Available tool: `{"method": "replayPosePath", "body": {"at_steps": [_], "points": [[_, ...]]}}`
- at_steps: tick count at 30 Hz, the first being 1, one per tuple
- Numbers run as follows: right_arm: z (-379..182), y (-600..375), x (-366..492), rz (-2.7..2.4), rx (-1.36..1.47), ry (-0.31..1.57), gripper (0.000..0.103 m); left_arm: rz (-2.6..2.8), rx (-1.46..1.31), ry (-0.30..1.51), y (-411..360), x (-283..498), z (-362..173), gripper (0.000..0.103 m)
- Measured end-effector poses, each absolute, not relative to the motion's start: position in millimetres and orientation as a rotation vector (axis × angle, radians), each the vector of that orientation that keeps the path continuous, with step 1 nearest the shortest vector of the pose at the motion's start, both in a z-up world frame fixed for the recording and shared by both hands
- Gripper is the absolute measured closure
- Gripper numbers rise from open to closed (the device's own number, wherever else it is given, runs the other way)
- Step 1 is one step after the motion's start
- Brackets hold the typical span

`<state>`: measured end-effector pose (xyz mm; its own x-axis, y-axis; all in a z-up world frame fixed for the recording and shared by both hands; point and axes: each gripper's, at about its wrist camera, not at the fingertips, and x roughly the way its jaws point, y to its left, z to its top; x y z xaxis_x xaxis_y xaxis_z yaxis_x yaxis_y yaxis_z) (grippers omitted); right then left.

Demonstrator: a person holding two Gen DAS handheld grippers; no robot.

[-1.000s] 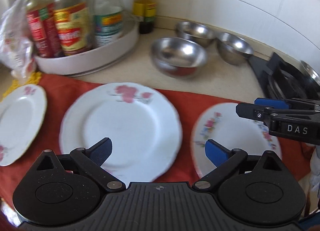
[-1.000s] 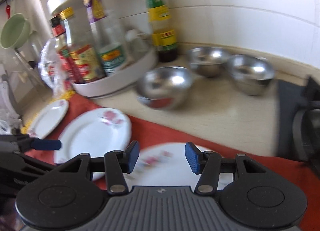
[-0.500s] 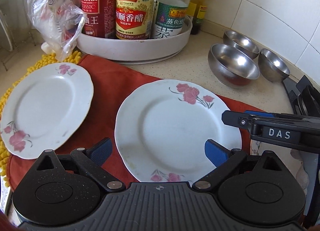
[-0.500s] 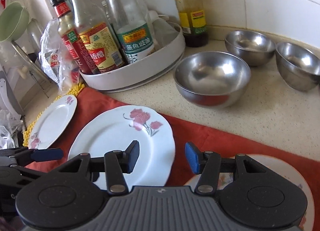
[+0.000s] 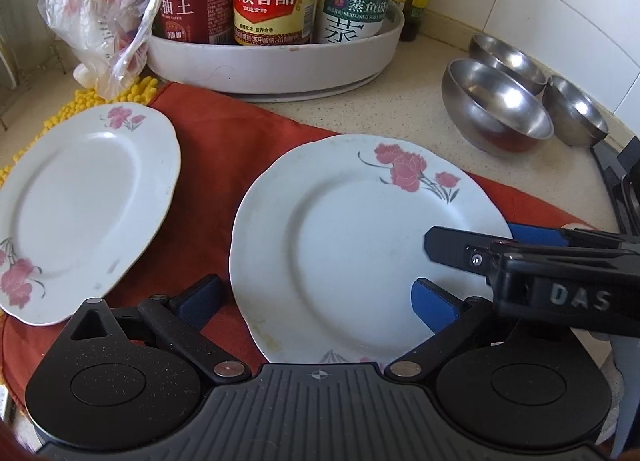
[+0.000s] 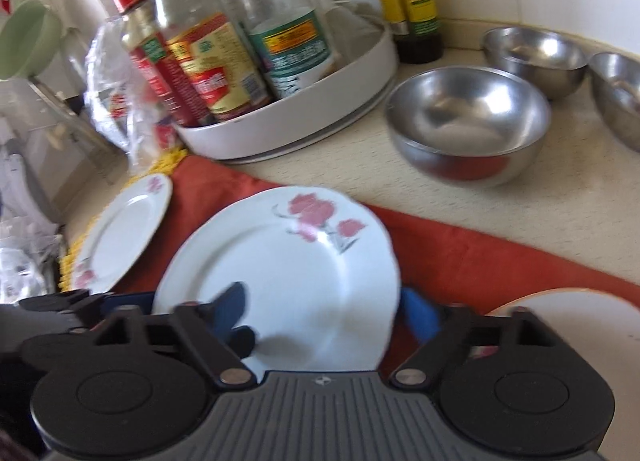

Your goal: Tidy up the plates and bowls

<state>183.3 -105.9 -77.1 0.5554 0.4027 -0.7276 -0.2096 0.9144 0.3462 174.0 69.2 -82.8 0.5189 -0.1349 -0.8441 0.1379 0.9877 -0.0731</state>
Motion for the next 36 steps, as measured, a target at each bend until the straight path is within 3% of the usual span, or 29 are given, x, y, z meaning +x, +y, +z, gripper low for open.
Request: {"method": "replayPosePath", "body": {"at_steps": [7, 11, 15, 28, 36], "points": [[-78, -109, 185, 0.418, 0.264, 0.925, 0.0, -0.162, 0.011, 0.986, 70, 174, -85, 0.0], [-75, -106, 186, 0.384, 0.209, 0.92, 0.023, -0.166, 0.013, 0.984, 70, 175, -84, 0.0], [-75, -107, 189, 0.378, 0.204, 0.921, 0.023, -0.182, 0.017, 0.982, 69, 177, -84, 0.002], [-73, -118, 188, 0.336, 0.277, 0.932, 0.042, -0.206, 0.03, 0.932, 68, 184, -83, 0.008], [-67, -118, 183, 0.338, 0.29, 0.917, 0.043, -0.185, 0.014, 0.938, 74, 181, -77, 0.012]]}}
